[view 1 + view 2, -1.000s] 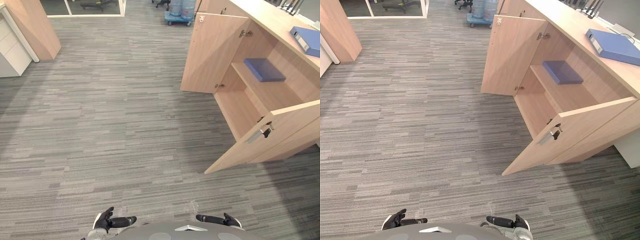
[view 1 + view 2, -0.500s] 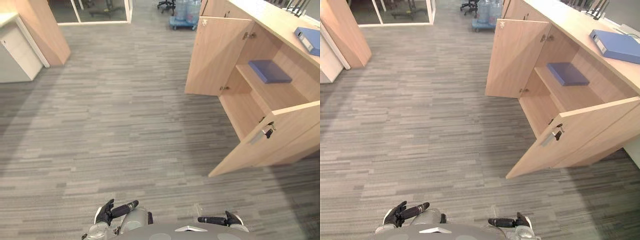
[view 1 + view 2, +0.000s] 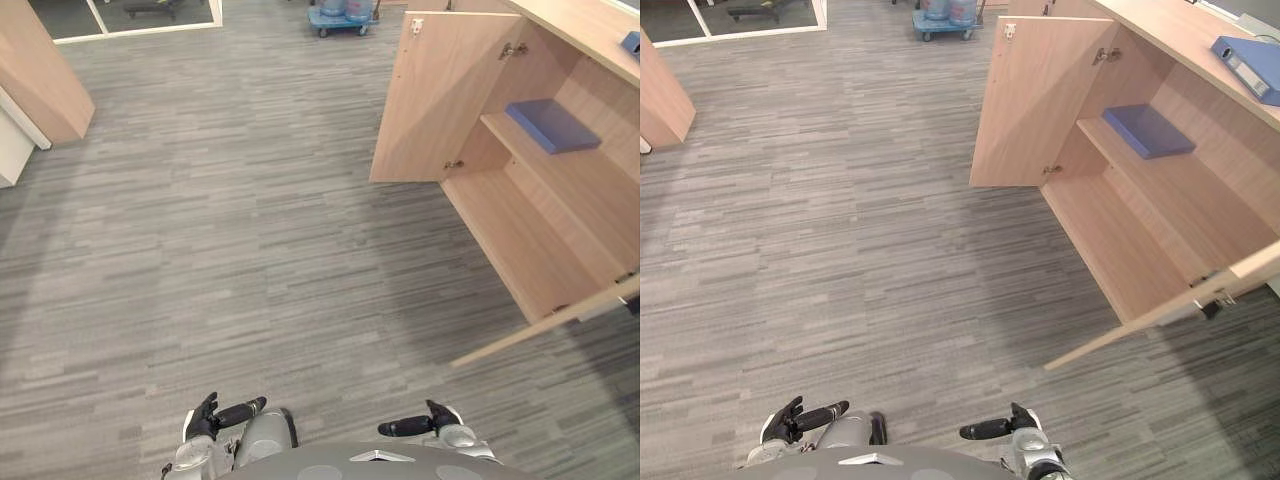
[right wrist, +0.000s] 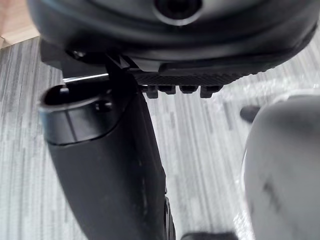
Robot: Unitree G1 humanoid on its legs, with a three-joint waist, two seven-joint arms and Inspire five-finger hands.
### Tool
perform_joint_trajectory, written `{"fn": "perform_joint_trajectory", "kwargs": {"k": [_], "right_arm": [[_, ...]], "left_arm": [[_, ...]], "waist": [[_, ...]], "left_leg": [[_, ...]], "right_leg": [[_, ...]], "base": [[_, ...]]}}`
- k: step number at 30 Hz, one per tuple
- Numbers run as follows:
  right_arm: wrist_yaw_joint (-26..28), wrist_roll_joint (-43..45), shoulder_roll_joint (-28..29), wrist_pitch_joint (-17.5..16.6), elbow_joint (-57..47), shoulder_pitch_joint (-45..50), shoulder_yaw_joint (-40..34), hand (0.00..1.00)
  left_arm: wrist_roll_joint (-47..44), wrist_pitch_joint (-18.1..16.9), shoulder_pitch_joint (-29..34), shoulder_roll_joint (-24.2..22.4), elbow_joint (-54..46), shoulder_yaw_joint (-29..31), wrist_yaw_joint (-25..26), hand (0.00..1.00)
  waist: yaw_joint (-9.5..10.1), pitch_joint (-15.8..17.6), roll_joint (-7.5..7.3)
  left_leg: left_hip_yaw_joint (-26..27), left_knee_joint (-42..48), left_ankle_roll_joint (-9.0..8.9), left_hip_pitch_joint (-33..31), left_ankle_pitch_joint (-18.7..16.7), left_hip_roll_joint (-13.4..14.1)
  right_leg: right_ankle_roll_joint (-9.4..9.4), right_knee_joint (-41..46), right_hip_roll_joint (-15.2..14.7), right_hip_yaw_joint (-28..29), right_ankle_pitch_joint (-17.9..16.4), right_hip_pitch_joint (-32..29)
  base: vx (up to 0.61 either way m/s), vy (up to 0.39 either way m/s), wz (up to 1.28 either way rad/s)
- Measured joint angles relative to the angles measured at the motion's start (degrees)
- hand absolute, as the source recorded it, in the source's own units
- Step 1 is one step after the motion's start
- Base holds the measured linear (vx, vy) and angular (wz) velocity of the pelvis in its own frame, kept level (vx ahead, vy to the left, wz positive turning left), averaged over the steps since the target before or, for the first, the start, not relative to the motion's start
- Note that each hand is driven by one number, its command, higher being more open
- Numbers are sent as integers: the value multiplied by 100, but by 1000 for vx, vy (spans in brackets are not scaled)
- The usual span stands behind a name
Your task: Walk over to the cabinet, pick up the folder, carry it to the office cabinet, place the folder inside the office cabinet, then close the office cabinet door
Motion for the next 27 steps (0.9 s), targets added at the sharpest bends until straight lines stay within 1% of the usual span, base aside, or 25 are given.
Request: {"fn": "perform_joint_trajectory", "kwargs": {"k": [1, 2, 3, 4, 5, 6, 8, 9, 10, 11, 12, 13, 14, 15, 16, 17, 18, 19, 20, 21, 22, 23, 25, 26, 27], "right_arm": [[-6, -7, -16, -4, -56, 27, -55, 100], [1, 15, -82, -19, -217, 130, -371, 100], [-10, 12, -160, -27, -327, 171, -593, 100], [-27, 17, -135, -31, -365, 180, -717, 100], [-19, 13, -149, -29, -426, 153, -814, 100], [-33, 13, -165, -27, -456, 142, -888, 100], [-43, 21, -155, -37, -506, 111, -928, 100], [-49, 54, -105, -67, -569, 53, -1049, 100], [-51, 65, -49, -124, -656, -26, -1137, 100], [-54, 65, -25, -141, -682, -59, -1138, 100], [-63, 106, 25, -143, -717, -104, -1165, 100], [-85, 219, 96, -139, -802, -135, -1204, 100], [-117, 268, 141, -135, -858, -143, -1223, 100], [-171, 298, 250, -126, -887, -182, -1265, 100], [-177, 313, 336, -116, -895, -189, -1283, 100], [-173, 316, 356, -124, -917, -200, -1295, 100], [-183, 326, 354, -104, -948, -219, -1326, 100], [-201, 336, 356, -89, -972, -291, -1337, 100], [-210, 337, 356, -82, -987, -308, -1346, 100], [-229, 337, 387, -53, -1028, -303, -1397, 100], [-243, 336, 410, -28, -1043, -297, -1424, 100], [-282, 336, 461, 3, -1086, -256, -1458, 100], [-283, 335, 489, 0, -1098, -206, -1509, 100], [-291, 341, 525, 2, -1098, -181, -1582, 100], [-294, 377, 580, -2, -1098, -131, -1675, 100]], "left_arm": [[4, 2, 55, -51, -7, 4, -18, 100], [12, -13, 141, -143, -11, -2, -22, 100], [13, -38, 168, -214, -22, -18, -18, 100], [13, -33, 146, -161, -18, -1, -42, 100], [16, -24, 139, -133, -13, -9, 8, 100], [27, -21, 168, -161, -5, -47, -11, 100], [251, -4, 140, -200, 87, -124, -48, 100], [417, 23, 83, -198, 193, -158, -123, 100], [614, 47, -12, -174, 288, -262, -129, 100], [683, 51, -38, -164, 288, -279, -137, 100], [731, 40, -56, -145, 272, -296, -150, 100], [749, 39, -64, -123, 215, -288, -144, 100], [749, 38, -74, -116, 177, -280, -139, 100], [745, 39, -70, -63, 92, -198, -145, 100], [742, 48, -50, -34, 67, -50, -139, 100], [741, 83, -59, -85, 73, -1, -125, 100], [741, 102, -65, -152, 62, 10, -141, 100], [742, 107, -107, -203, 27, 143, -180, 100], [742, 114, -195, -243, 10, 267, -206, 100], [743, 122, -239, -343, -40, 563, -233, 100], [743, 123, -240, -375, -50, 681, -240, 100], [748, 135, -256, -468, -127, 874, -247, 100], [751, 137, -256, -593, -163, 1007, -258, 100], [740, 139, -259, -702, -164, 1147, -279, 100], [736, 150, -285, -786, -163, 1304, -294, 100]], "waist": [[34, -25, 34], [75, -115, 87], [66, -168, 162], [17, -146, 11], [-104, -147, -53], [-101, -82, 51], [-135, -39, 98], [-173, 110, 211], [-199, 306, 257], [-213, 395, 268], [-216, 463, 268], [-216, 486, 184], [-209, 528, 142], [-161, 630, 70], [-151, 681, -103], [-152, 669, -86], [-170, 657, 26], [-194, 717, 58], [-196, 739, 90], [-188, 767, 51], [-188, 761, 46], [-203, 754, 22], [-205, 698, 44], [-209, 640, 60], [-210, 629, 51]], "left_leg": [[-7, 52, 4, 61, -7, -80], [-260, -813, 24, 575, -6, -542], [-292, -1485, 418, 1047, 130, -868], [-311, -1599, 498, 1264, 199, -1095], [-456, -1690, 599, 1547, 142, -1289], [-578, -1781, 664, 1846, 102, -1300], [-732, -1840, 683, 2176, 90, -1213], [-808, -1841, 707, 2387, 74, -1083], [-830, -1842, 706, 2595, 73, -942], [-822, -1848, 705, 2672, 73, -888], [-804, -1956, 702, 2767, 66, -825], [-760, -2236, 653, 2927, 31, -790], [-723, -2379, 584, 3028, -20, -766], [-633, -2525, 497, 3186, -77, -773], [-589, -2527, 357, 3260, -190, -760], [-560, -2516, 329, 3306, -243, -682], [-426, -2481, 245, 3255, -298, -529], [-361, -2436, 181, 3210, -342, -444], [-309, -2440, 187, 3216, -348, -414], [-180, -2453, 177, 3236, -371, -367], [-130, -2453, 166, 3256, -392, -321], [20, -2455, 161, 3331, -427, -211], [187, -2430, 165, 3368, -445, -84], [271, -2305, 162, 3354, -443, 14], [386, -1917, 124, 3282, -465, 137]], "right_leg": [[-183, 221, -106, -48, 218, -79], [-590, 1009, -607, -356, 563, -293], [-811, 1973, -1047, -558, 576, -569], [-991, 2880, -1383, -581, 438, -812], [-1322, 4357, -1637, -842, 176, -1110], [-1437, 5194, -1549, -1233, -62, -1185], [-1246, 5551, -1228, -1626, -708, -1187], [-936, 5490, -866, -1854, -1252, -1213], [-685, 5182, -488, -1968, -1591, -1305], [-609, 4912, -329, -2039, -1684, -1341], [-565, 4258, -119, -2155, -1754, -1511], [-485, 3587, 8, -2283, -1759, -1704], [-431, 3243, 65, -2369, -1725, -1770], [-300, 2464, 171, -2537, -1580, -1810], [-611, 1829, 320, -2624, -1106, -1808], [-761, 1815, 416, -2650, -1109, -1771], [-831, 1771, 573, -2794, -1188, -1786], [-861, 1846, 635, -2841, -1379, -1861], [-866, 1907, 642, -2890, -1485, -1871], [-851, 2064, 643, -3005, -1689, -1893], [-858, 2137, 654, -3053, -1785, -1890], [-835, 2264, 725, -3121, -2010, -1891], [-818, 2315, 815, -3236, -2231, -1837], [-843, 2325, 865, -3376, -2397, -1770], [-829, 2240, 968, -3394, -2437, -1650]], "base": [[282, 283, -43], [191, 291, -18], [137, 246, 3], [127, 158, 48], [273, 137, 62], [334, 153, 63], [289, 60, 32], [255, 6, 23], [185, -2, 20], [68, -34, 16], [92, -102, 15], [123, -139, 13], [158, -197, -1], [141, -213, -17], [160, -232, -25], [190, -246, -34], [216, -247, -28], [200, -233, -26], [183, -222, -15], [146, -169, -10], [240, -254, -7], [256, -250, -4], [206, -180, -9], [288, -169, -29], [342, -204, -34]]}}
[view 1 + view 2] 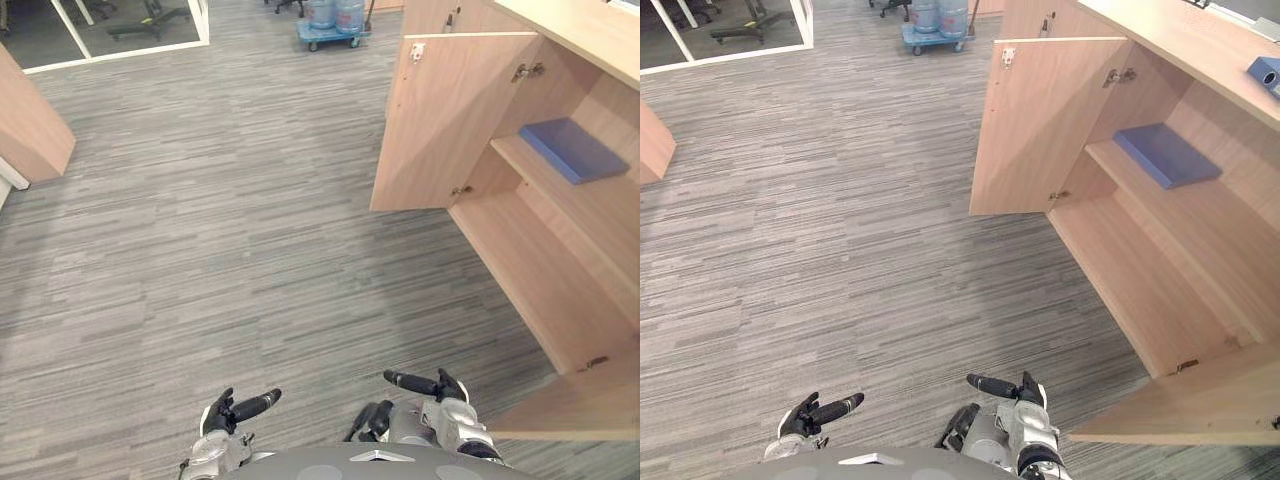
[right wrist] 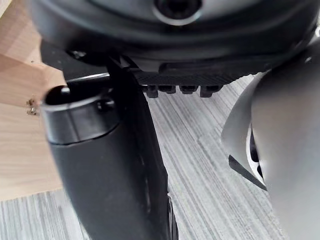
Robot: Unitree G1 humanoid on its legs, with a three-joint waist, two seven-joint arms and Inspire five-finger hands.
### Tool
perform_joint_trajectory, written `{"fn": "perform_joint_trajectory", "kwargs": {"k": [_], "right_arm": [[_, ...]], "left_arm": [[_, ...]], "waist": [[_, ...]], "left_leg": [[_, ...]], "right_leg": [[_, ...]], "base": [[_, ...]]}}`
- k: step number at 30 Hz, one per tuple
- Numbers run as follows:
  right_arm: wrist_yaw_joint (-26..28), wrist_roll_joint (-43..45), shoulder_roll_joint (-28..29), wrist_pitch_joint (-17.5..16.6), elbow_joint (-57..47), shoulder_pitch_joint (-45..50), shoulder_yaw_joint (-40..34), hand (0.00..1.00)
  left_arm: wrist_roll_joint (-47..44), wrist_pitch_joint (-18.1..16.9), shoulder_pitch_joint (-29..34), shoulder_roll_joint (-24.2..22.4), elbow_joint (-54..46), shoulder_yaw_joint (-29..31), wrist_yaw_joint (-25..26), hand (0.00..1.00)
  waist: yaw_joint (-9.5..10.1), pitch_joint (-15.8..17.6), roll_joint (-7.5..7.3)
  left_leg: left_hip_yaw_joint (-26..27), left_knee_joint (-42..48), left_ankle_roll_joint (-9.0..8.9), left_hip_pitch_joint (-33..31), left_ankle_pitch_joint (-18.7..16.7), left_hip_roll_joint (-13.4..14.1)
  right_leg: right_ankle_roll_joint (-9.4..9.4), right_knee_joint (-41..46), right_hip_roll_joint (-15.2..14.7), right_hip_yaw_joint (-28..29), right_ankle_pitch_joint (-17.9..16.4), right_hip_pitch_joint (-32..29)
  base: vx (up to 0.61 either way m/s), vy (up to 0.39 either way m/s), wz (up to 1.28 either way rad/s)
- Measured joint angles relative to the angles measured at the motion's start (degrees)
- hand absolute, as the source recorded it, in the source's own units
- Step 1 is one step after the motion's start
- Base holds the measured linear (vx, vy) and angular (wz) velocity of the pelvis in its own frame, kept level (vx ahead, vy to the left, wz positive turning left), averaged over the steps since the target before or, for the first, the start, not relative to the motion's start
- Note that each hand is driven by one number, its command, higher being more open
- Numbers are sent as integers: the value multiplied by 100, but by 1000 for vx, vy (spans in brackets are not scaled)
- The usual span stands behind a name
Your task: Walk over to the cabinet, pick up the folder, carry it to the office cabinet, place the folder inside the office cabinet, then close the office cabinet door
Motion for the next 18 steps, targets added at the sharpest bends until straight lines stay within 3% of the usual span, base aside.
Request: {"fn": "perform_joint_trajectory", "kwargs": {"k": [1, 2, 4, 5, 6, 8, 9, 10, 12, 14, 15, 16, 18], "right_arm": [[-5, 111, 13, -12, -1, 24, -31, 100], [1, 220, 20, 4, -12, 88, -81, 100], [10, 371, 7, -1, -20, 174, -54, 100], [4, 386, -11, -1, -4, 185, -28, 100], [-3, 413, -52, -3, 52, 165, 19, 100], [-8, 418, -107, -11, 192, 116, 50, 100], [-14, 415, -164, -4, 321, 120, 111, 100], [-31, 410, -212, 2, 452, 122, 137, 100], [-44, 408, -280, 8, 600, 101, 143, 100], [-44, 406, -328, 38, 721, 80, 143, 100], [-51, 407, -325, 47, 757, 83, 144, 100], [-73, 408, -338, 55, 765, 100, 154, 100], [-108, 407, -393, 55, 758, 143, 249, 100]], "left_arm": [[-3, 4, -3, -32, 1, 40, 3, 100], [-33, 4, 0, -22, 0, 48, 4, 100], [-50, 3, 59, -41, 16, 38, 3, 100], [-57, 3, 71, -46, 26, 34, 9, 100], [-68, 6, 87, -33, 30, 22, 13, 100], [-106, 3, 78, 14, 36, 16, 38, 100], [-151, -11, 74, 66, 32, 6, 53, 100], [-292, -26, 74, 119, 25, 14, 63, 100], [-377, -44, 71, 182, 12, 18, 75, 100], [-378, -46, 86, 251, -19, 17, 150, 100], [-374, -43, 111, 290, -13, 8, 188, 100], [-370, -41, 120, 343, -12, -35, 209, 100], [-373, -42, 185, 380, 5, -45, 232, 100]], "waist": [[-21, -20, 18], [-87, -136, 81], [-119, -257, 197], [-112, -271, 217], [-103, -312, 291], [-123, -291, 257], [-115, -280, 218], [-85, -273, 170], [-28, -258, 172], [110, -225, 163], [122, -164, 72], [118, -144, 19], [108, -141, 16]], "left_leg": [[64, 312, -62, -88, -36, 100], [64, 1405, -155, -467, -57, 406], [-187, 3104, -517, -1105, 278, 803], [-306, 3645, -614, -1323, 387, 880], [-482, 4868, -725, -1799, 487, 1006], [-484, 5700, -660, -2206, 450, 1044], [-473, 6003, -514, -2521, 362, 1038], [-409, 5966, -325, -2821, 250, 1009], [-518, 5545, -127, -3318, 38, 926], [-835, 4751, -133, -3617, -135, 801], [-1200, 3947, -179, -3652, -154, 603], [-1597, 2995, -248, -3630, -105, 443], [-2115, 1809, -236, -3628, 186, 410]], "right_leg": [[23, -101, 107, 26, 14, 85], [12, -433, 421, 190, 61, 284], [-139, -852, 834, 472, 196, 506], [-169, -974, 973, 616, 218, 571], [-251, -1173, 1198, 963, 240, 725], [-287, -1379, 1325, 1329, 223, 986], [-245, -1585, 1387, 1628, 263, 1217], [-211, -1745, 1394, 1985, 284, 1394], [-148, -1877, 1379, 2565, 323, 1554], [-16, -1912, 1273, 3192, 375, 1674], [101, -1930, 1116, 3583, 324, 1768], [288, -1942, 935, 3940, 245, 1841], [595, -1945, 675, 4344, 99, 1892]], "base": [[340, -186, -48], [281, -126, -53], [270, -90, -81], [322, -43, -134], [317, -20, -137], [276, 12, -118], [292, 54, -126], [290, 74, -132], [255, 154, -166], [306, 269, -195], [324, 360, -175], [324, 379, -161], [306, 407, -112]]}}
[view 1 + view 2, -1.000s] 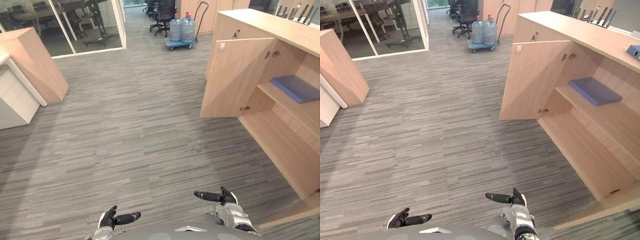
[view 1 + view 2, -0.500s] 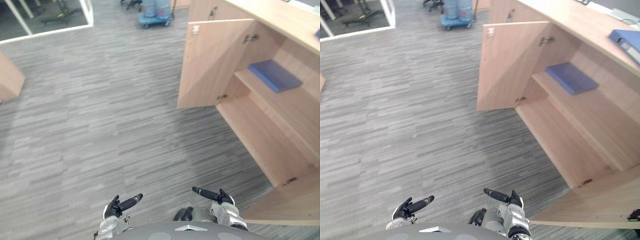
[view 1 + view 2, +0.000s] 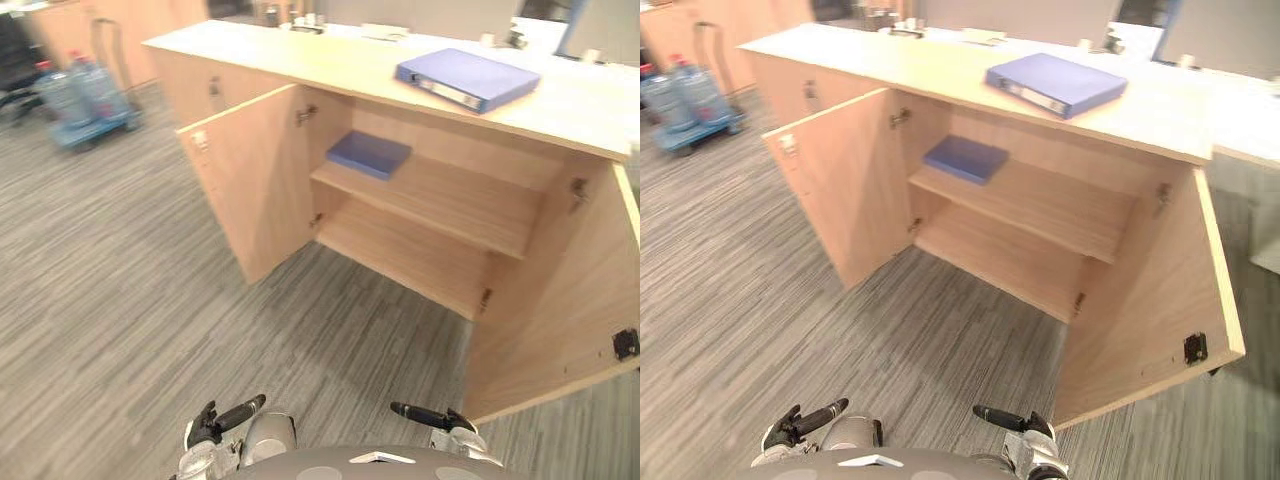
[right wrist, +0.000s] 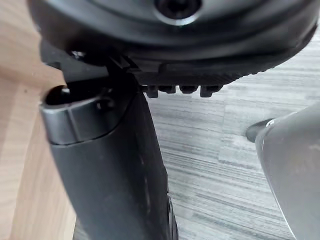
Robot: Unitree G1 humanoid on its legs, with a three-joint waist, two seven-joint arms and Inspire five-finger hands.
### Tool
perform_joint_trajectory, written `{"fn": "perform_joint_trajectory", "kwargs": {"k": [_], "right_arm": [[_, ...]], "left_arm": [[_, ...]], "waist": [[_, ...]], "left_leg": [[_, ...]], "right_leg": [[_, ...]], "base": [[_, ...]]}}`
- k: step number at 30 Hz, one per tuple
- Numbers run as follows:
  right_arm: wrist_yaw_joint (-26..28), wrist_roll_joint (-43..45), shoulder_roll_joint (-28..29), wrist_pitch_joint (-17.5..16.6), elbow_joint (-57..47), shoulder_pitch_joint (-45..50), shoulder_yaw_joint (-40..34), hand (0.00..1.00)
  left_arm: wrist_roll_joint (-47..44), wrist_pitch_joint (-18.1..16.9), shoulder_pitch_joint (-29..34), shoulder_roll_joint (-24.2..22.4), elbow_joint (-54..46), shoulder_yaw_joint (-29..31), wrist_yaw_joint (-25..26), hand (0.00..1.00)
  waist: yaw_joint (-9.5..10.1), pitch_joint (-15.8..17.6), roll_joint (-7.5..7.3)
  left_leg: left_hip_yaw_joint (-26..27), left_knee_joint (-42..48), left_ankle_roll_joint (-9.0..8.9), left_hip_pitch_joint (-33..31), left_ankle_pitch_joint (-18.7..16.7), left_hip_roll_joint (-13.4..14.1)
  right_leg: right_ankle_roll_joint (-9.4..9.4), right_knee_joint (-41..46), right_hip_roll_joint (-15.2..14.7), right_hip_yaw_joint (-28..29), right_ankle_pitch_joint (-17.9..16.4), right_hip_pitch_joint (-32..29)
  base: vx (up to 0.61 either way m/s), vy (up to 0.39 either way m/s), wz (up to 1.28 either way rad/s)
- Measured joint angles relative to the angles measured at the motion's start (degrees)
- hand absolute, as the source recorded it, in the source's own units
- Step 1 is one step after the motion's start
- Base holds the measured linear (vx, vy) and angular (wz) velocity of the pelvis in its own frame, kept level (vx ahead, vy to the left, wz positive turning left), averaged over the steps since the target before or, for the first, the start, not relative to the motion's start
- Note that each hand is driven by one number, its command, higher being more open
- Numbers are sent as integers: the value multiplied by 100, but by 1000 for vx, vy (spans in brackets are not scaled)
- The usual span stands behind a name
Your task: Walk over to the cabinet, pick up the folder, carry it to the office cabinet, place the folder inside the office cabinet, then close the office cabinet door
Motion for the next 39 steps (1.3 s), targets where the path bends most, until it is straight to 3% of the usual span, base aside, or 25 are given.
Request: {"fn": "perform_joint_trajectory", "kwargs": {"k": [1, 2, 4, 5, 7, 10, 12, 14, 15, 18, 21, 23, 25, 26, 28, 29, 30, 32, 33, 34, 35, 36, 37, 38, 39], "right_arm": [[-1, -1, -13, -1, -11, 29, 34, 100], [-2, -2, -27, -1, -20, 104, 114, 100], [76, -5, 52, 26, -29, 111, 134, 100], [120, -56, 52, 19, -60, 85, 165, 100], [121, -97, 93, 1, -51, 90, 146, 100], [202, -105, 150, -7, 79, -53, 47, 100], [245, -105, 141, -32, 115, -101, -16, 100], [256, -108, 82, -39, 115, -87, -13, 100], [269, -108, 40, -43, 96, -89, -6, 100], [297, -110, -37, -63, 39, -29, 104, 100], [361, -109, -21, -91, -174, 6, 177, 100], [361, -109, -26, -128, -178, 33, 134, 100], [345, -108, -142, -201, -192, 34, 91, 100], [344, -109, -183, -203, -205, 13, 91, 100], [324, -107, -276, -204, -206, -37, 40, 100], [254, -78, -225, -265, -218, -185, -177, 100], [249, -35, -211, -283, -209, -232, -236, 100], [214, 117, -194, -282, -122, -251, -396, 100], [187, 181, -221, -262, -80, -274, -504, 100], [52, 241, -266, -186, -63, -249, -668, 100], [-14, 323, -250, -146, -61, -217, -739, 100], [-21, 561, -271, -72, -99, -162, -844, 100], [-52, 617, -249, -31, -107, -66, -788, 100], [-68, 650, -214, -44, -115, -38, -788, 100], [-117, 651, -91, -40, -121, -26, -768, 100]], "left_arm": [[0, -1, 9, -4, -2, -4, 8, 100], [3, -1, 26, -32, 8, -20, 26, 100], [0, -14, 60, 35, 24, -6, 94, 100], [2, -25, 59, 37, 46, -22, 104, 100], [0, 9, 49, 58, 196, 16, 59, 100], [6, 6, 49, 107, 261, -35, 57, 100], [53, 19, 73, 104, 399, -166, 46, 100], [354, 19, 140, 112, 481, -407, 19, 100], [562, 20, 174, 159, 485, -544, -42, 100], [665, 20, 281, 245, 486, -903, -72, 100], [752, 23, 315, 303, 474, -1205, -88, 100], [755, 23, 297, 424, 440, -1237, -149, 100], [757, 27, 328, 434, 437, -1266, -205, 100], [759, 31, 337, 433, 439, -1266, -208, 100], [766, 57, 373, 362, 442, -1253, -196, 100], [767, 127, 319, 338, 448, -1023, -193, 100], [767, 141, 296, 337, 453, -984, -184, 100], [782, 128, 293, 370, 470, -893, -204, 100], [781, 129, 296, 374, 499, -860, -218, 100], [777, 129, 259, 277, 522, -813, -227, 100], [766, 128, 203, 242, 519, -804, -213, 100], [765, 131, 197, 259, 532, -800, -161, 100], [765, 131, 173, 278, 534, -788, -125, 100], [767, 123, 165, 300, 525, -768, -119, 100], [768, 121, 152, 375, 490, -661, -103, 100]], "waist": [[-1, -2, 3], [0, -29, 66], [40, -43, -55], [103, -6, -19], [169, -27, -75], [173, -63, -66], [183, -133, 28], [209, -288, 152], [221, -366, 128], [130, -667, 102], [-73, -700, 133], [-102, -685, -81], [-148, -682, -132], [-191, -677, -131], [-264, -608, -105], [-289, -270, -87], [-297, -156, -111], [-323, -78, -185], [-356, -11, -109], [-343, 130, 21], [-365, 256, -14], [-387, 309, 1], [-369, 332, -27], [-367, 350, -56], [-343, 359, -235]], "left_leg": [[-111, -338, 2, 19, 133, 25], [-52, -568, -409, 129, 864, -3], [304, -329, -494, 176, 783, -114], [82, 351, -384, 75, 374, -268], [-310, 992, -333, 32, -25, -524], [-455, 1194, -298, 131, -52, -820], [-412, 902, -263, 359, -71, -890], [-238, 212, -60, 732, -149, -923], [-45, -346, 168, 982, -99, -1089], [215, -1002, 374, 1144, 103, -1306], [220, -1409, 584, 1488, 278, -1557], [142, -1526, 583, 1775, 362, -1827], [27, -1640, 636, 2121, 392, -2074], [6, -1663, 656, 2191, 408, -2121], [-25, -1666, 691, 2380, 425, -2170], [21, -1648, 723, 2668, 405, -2053], [25, -1648, 734, 2758, 397, -1989], [61, -1621, 691, 2800, 301, -1860], [27, -1668, 633, 2897, 194, -1769], [8, -1949, 636, 3077, 203, -1603], [55, -2137, 645, 3233, 273, -1605], [102, -2227, 644, 3314, 282, -1587], [197, -2253, 605, 3330, 249, -1514], [215, -2266, 571, 3324, 225, -1492], [226, -2289, 465, 3374, 161, -1480]], "right_leg": [[123, 6, -99, 95, -54, 18], [321, 46, -306, 205, -124, 110], [403, 56, -447, 79, -1, 79], [183, 111, -389, -113, 244, 5], [280, -44, -577, 178, 374, 154], [433, -202, -828, 427, 1011, 144], [587, -214, -957, 603, 1415, -35], [696, -160, -1073, 775, 1774, -357], [766, -129, -1273, 861, 1972, -598], [781, -35, -1541, 837, 2365, -976], [706, 1404, -1636, 796, 2149, -1508], [529, 2167, -1870, 783, 2180, -1771], [-503, 3182, -2193, 649, 2636, -2197], [-728, 3355, -2288, 586, 2809, -2294], [-665, 3555, -2524, 293, 3146, -2345], [-212, 4212, -2516, -244, 2384, -2363], [-97, 4409, -2469, -531, 1957, -2377], [-45, 4187, -2169, -1440, 1526, -2345], [460, 3925, -2071, -1601, 1498, -2111], [478, 3902, -2028, -1803, 1527, -2053], [548, 4184, -2153, -1849, 1645, -2233], [573, 4105, -2111, -1842, 1169, -2363], [443, 3502, -1971, -1879, 765, -2416], [409, 3179, -1906, -1914, 769, -2433], [423, 2380, -1867, -2103, 967, -2373]], "base": [[372, 532, -95], [475, 649, -83], [458, 545, -80], [254, 254, -72], [278, 343, -69], [203, 334, -51], [116, 312, -85], [96, 261, -111], [53, 178, -90], [7, 130, -59], [53, 73, 7], [115, 60, 21], [157, 71, 25], [171, 91, 23], [120, 75, -11], [85, 4, -52], [59, -43, -59], [30, -82, -41], [58, -88, -57], [55, -58, -56], [12, -96, -64], [7, -81, -49], [13, -88, -35], [64, -153, -20], [87, -172, 1]]}}
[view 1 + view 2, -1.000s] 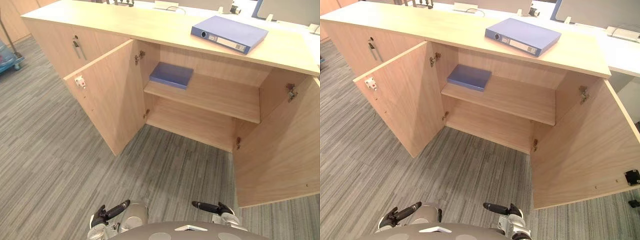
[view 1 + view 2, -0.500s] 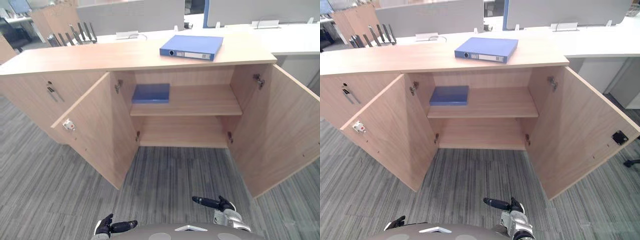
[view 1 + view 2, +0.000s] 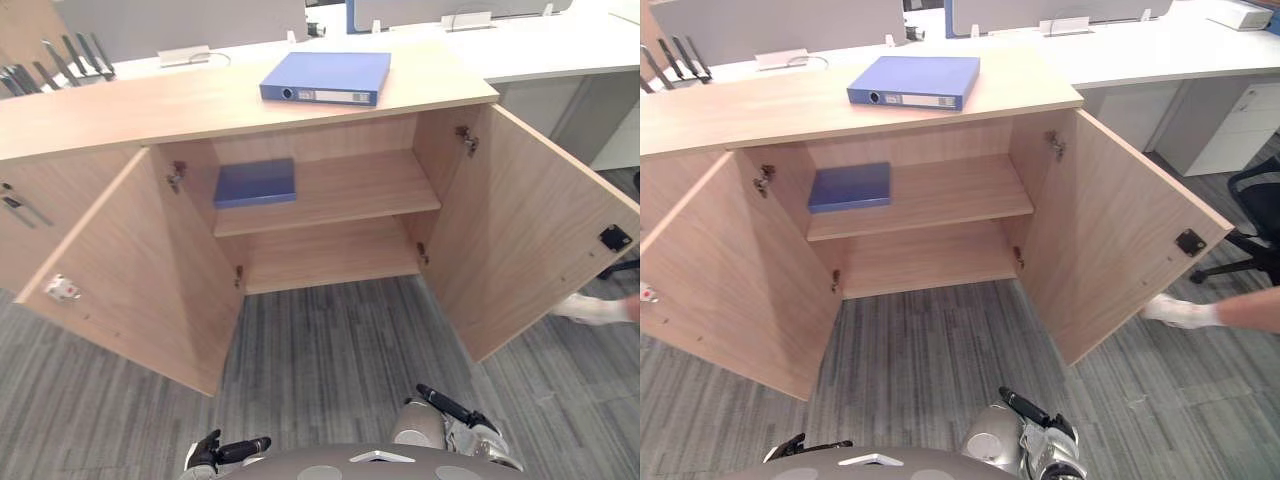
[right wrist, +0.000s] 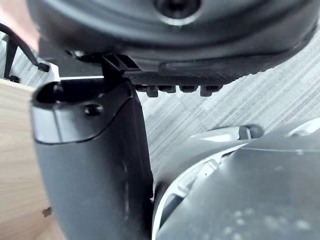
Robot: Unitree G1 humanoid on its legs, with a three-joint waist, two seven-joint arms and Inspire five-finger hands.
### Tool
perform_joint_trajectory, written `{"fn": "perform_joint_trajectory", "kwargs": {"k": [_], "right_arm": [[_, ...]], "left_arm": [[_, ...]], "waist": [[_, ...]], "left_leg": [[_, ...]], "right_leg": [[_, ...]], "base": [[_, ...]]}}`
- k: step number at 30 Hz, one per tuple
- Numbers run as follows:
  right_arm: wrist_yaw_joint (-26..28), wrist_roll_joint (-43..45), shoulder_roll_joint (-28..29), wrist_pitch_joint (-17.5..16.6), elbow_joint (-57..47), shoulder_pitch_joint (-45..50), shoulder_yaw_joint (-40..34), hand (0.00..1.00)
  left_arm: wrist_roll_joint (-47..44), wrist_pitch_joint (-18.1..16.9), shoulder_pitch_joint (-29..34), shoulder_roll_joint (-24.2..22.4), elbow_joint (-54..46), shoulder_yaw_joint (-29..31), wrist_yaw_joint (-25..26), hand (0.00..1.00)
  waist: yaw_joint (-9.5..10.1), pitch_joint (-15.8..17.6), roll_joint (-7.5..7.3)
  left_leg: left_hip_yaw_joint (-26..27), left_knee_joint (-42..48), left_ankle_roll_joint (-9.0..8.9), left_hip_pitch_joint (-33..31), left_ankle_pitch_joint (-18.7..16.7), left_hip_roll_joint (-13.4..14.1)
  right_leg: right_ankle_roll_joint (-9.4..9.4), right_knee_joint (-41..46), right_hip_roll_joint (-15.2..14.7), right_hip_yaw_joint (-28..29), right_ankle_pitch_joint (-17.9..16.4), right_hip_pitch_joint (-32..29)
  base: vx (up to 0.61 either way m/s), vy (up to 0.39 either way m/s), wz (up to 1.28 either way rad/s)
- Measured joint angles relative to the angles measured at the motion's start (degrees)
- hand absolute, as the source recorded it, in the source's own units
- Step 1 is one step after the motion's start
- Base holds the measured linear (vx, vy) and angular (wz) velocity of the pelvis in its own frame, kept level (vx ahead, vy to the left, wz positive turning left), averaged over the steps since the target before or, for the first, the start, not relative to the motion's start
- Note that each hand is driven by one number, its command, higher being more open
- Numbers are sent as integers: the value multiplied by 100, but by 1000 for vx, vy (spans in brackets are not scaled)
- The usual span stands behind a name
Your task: Walk over to the cabinet, pick up the folder, carry it to the office cabinet, place the folder inside the office cabinet, then close the office cabinet door
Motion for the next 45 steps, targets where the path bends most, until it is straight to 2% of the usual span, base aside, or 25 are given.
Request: {"fn": "perform_joint_trajectory", "kwargs": {"k": [1, 4, 6, 9, 11, 12, 16, 19, 22, 23, 24, 25, 26, 27, 29, 30, 31, 32, 33, 36, 37, 39, 42, 44, 45], "right_arm": [[-5, -8, 91, 4, -1, 50, 89, 100], [-4, -25, -99, 7, -61, 123, 90, 100], [3, -25, -129, 7, -66, 78, 97, 100], [19, -24, -86, 16, -32, -4, 126, 100], [25, -25, -33, 19, 16, -43, 212, 100], [46, -26, 35, 22, 63, -67, 285, 100], [97, -66, 38, 29, 99, -65, 526, 100], [136, -108, 53, 31, 271, -60, 713, 100], [220, -305, -52, 41, 371, -23, 973, 100], [232, -306, -84, 40, 373, -7, 1029, 100], [239, -309, -88, 25, 372, 1, 1091, 100], [243, -310, -29, 23, 371, 36, 1085, 100], [234, -310, -54, 28, 368, 39, 1077, 100], [210, -317, -140, 34, 372, 28, 1061, 100], [225, -325, -157, 35, 371, -11, 1030, 100], [244, -362, -189, 35, 362, -17, 1034, 100], [256, -509, -246, 34, 354, -30, 1045, 100], [258, -525, -143, 39, 354, -64, 1087, 100], [351, -526, -4, 35, 383, -132, 1118, 100], [370, -527, 136, 20, 373, -211, 1120, 100], [370, -528, 135, 16, 368, -210, 1120, 100], [370, -534, 136, -7, 323, -213, 1157, 100], [362, -542, 115, -13, 226, -95, 1224, 100], [344, -544, 51, 1, 208, -1, 1284, 100], [340, -544, 38, 0, 179, 74, 1330, 100]], "left_arm": [[1, 5, -14, 18, -36, 86, 21, 100], [14, -10, -15, -236, -189, 181, 53, 100], [13, -7, -6, -311, -199, 288, 67, 100], [1, 8, -1, -348, -154, 283, 117, 100], [-2, 13, -6, -311, -134, 263, 104, 100], [-4, 14, -11, -268, -136, 213, 98, 100], [-15, 16, -53, -149, -160, -132, 94, 100], [-38, 12, -48, -87, -309, -306, 98, 100], [-287, 13, -69, -125, -487, -422, 88, 100], [-386, 16, -68, -146, -488, -413, 67, 100], [-682, 18, -46, -126, -488, -383, 11, 100], [-916, 9, -5, -14, -501, -396, -66, 100], [-976, 9, -22, -11, -538, -397, -93, 100], [-1191, -17, -85, -26, -688, -404, -150, 100], [-1425, -74, -37, -36, -807, -423, -185, 100], [-1572, -126, 3, -79, -825, -488, -187, 100], [-1638, -134, 78, -187, -804, -556, -189, 100], [-1640, -110, -4, -121, -745, -568, -180, 100], [-1671, -124, -89, -43, -808, -568, -191, 100], [-1670, -133, -127, 12, -829, -593, -172, 100], [-1667, -133, -126, 5, -830, -598, -172, 100], [-1659, -135, -124, -35, -839, -604, -160, 100], [-1626, -115, -42, -88, -1001, -720, -82, 100], [-1674, -103, 63, -87, -1430, -901, -72, 100], [-1812, -97, 278, -88, -2147, -1125, -70, 100]], "waist": [[43, -7, -125], [129, -18, 159], [125, -54, 223], [146, -115, 316], [147, -193, 333], [150, -250, 270], [159, -325, 224], [189, -396, 145], [269, -308, 299], [281, -278, 351], [299, -259, 342], [353, -227, 162], [382, -204, 180], [440, -139, 168], [445, -92, 136], [449, -59, 266], [495, -124, 560], [527, -57, 390], [524, -39, 178], [543, -71, 19], [555, -72, 20], [560, -88, 35], [551, -117, 71], [533, -113, 67], [541, -123, 56]], "left_leg": [[-35, 1, -91, 78, -69, 13], [-176, -27, -253, 104, -165, 367], [-229, -78, -293, 94, -163, 469], [-237, -79, -424, 69, -241, 765], [-254, 8, -505, -9, -289, 912], [-259, 81, -515, -95, -295, 1005], [-333, 379, -546, -230, -311, 1103], [-353, 1333, -607, -663, -347, 1062], [-325, 3937, -718, -1664, -206, 1236], [-286, 4347, -716, -1788, -29, 1296], [-131, 4995, -690, -2003, 602, 1364], [0, 5675, -656, -2340, 957, 1377], [85, 6017, -530, -2580, 475, 1399], [399, 6161, -470, -3120, -278, 1358], [657, 5160, -431, -3414, -488, 1232], [676, 3768, -394, -3366, -180, 1180], [544, 2700, -182, -3266, 438, 1262], [617, 2735, -190, -3263, 452, 1124], [606, 2445, -174, -3219, 544, 962], [606, 1622, -94, -2930, 889, 605], [610, 1446, -105, -2839, 955, 549], [605, 510, -156, -2413, 1432, 365], [426, -579, -205, -1973, 2023, 296], [267, -621, -163, -1966, 2106, 297], [182, -619, -162, -1948, 2121, 278]], "right_leg": [[-166, -318, -10, -176, 85, 187], [-216, -325, 166, -663, -190, 461], [-234, -256, 210, -799, -345, 483], [-257, -501, 554, -995, -382, 663], [-291, -695, 744, -1122, -357, 767], [-302, -825, 846, -1163, -332, 783], [-299, -1331, 1109, -1293, -150, 1076], [-259, -1969, 1273, -1313, 65, 1438], [-248, -2689, 1676, -1331, 207, 2125], [-248, -2755, 1738, -1334, 206, 2260], [-251, -2976, 1753, -1324, 206, 2548], [-279, -3106, 1646, -1343, 209, 2759], [-297, -3096, 1601, -1331, 198, 2816], [-301, -3054, 1415, -1244, 195, 2888], [-291, -2939, 1166, -1207, 193, 2921], [-220, -2865, 1183, -1135, 167, 2976], [32, -2869, 1342, -923, -17, 3031], [148, -2948, 1213, -755, -178, 3083], [111, -3036, 1195, -531, -218, 2989], [7, -3073, 1152, -344, -217, 2848], [4, -3077, 1120, -346, -216, 2859], [10, -3158, 1026, -362, -205, 2867], [9, -3281, 1109, -482, -214, 2883], [15, -3319, 1138, -607, -220, 2968], [68, -3369, 1173, -696, -189, 3061]], "base": [[109, -204, 8], [122, -206, 39], [196, -170, 28], [171, -70, 13], [179, -6, 11], [132, 0, 5], [178, 42, 7], [186, 28, 12], [135, -37, 5], [124, -30, -13], [195, -28, -13], [228, -24, -11], [233, 45, -7], [196, 125, -5], [179, 191, -5], [194, 236, -18], [203, 245, -13], [177, 180, -3], [136, 96, 20], [61, 22, 23], [37, 13, 13], [7, -12, 6], [-48, -78, 15], [-12, -96, 33], [21, -86, 24]]}}
